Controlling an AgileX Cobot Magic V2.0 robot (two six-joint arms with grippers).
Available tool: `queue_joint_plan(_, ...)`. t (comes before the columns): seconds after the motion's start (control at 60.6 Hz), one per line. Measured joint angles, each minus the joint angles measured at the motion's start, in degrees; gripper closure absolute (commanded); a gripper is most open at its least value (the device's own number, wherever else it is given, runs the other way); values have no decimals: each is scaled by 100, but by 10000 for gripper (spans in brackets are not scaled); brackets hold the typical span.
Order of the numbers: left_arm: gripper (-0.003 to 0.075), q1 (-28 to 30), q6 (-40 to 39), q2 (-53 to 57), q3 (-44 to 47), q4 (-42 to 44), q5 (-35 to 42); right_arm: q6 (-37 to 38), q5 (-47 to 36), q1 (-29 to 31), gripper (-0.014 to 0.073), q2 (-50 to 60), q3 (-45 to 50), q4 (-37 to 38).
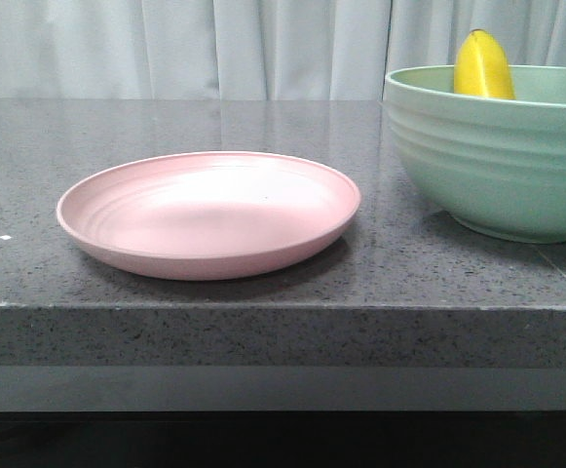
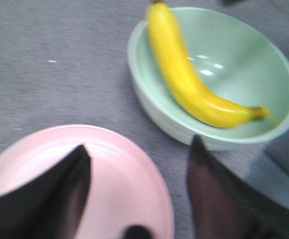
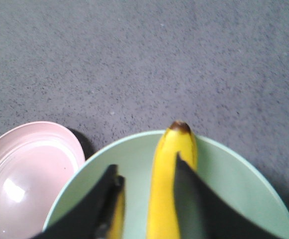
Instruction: Transfer banana from pink plate to green bowl
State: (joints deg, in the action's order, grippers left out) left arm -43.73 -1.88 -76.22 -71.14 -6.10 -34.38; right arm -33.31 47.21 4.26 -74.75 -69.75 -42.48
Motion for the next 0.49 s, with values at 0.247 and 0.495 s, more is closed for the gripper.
queue_joint_plan(0.247,741,1337,0,0,0,27,11,959,636,0,653,148,-322,793)
queue_joint_plan(0.495,741,2381,-37,392,239,36,-122,2056,993,0,653,435,-383,2282)
